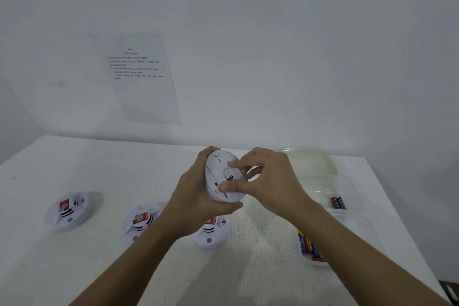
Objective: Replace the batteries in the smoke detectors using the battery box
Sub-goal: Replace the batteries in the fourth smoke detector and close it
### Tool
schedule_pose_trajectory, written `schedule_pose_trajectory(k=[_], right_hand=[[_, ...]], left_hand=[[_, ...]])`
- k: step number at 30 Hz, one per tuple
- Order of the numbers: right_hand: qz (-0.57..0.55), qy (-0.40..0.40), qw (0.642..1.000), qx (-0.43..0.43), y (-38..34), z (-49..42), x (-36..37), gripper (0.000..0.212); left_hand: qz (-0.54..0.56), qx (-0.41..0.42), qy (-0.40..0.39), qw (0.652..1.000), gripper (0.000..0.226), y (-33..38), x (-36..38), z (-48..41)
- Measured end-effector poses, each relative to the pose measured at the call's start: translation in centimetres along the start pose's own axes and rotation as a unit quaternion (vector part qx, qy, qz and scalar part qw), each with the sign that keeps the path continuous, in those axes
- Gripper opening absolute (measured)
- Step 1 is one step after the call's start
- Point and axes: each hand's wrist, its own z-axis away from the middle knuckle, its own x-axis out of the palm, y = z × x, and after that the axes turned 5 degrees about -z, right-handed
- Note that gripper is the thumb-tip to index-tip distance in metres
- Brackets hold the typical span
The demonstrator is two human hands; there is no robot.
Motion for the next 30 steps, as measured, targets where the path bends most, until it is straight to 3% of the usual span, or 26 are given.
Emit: schedule_pose_trajectory(k=[8,12,23,25,30], right_hand=[[0.043,0.023,0.999,-0.015,-0.1,0.8,1.0,0.054],[0.071,0.009,0.997,-0.024,-0.5,0.7,1.0,0.054],[-0.024,0.093,0.995,-0.004,-0.1,0.7,1.0,0.061],[-0.032,0.097,0.995,-0.002,-0.1,0.7,0.9,0.07],[-0.035,0.08,0.996,-0.011,-0.1,0.5,0.9,0.068]], left_hand=[[0.001,0.014,0.033,0.999,0.071,0.4,0.2,0.2],[-0.01,0.028,0.052,0.998,0.077,0.1,0.3,0.1],[-0.055,0.042,0.073,0.995,0.081,0.4,0.9,0.4],[-0.063,0.04,0.069,0.995,0.083,0.3,0.9,0.3],[-0.073,0.005,0.055,0.996,0.082,-0.6,1.2,0.2]])
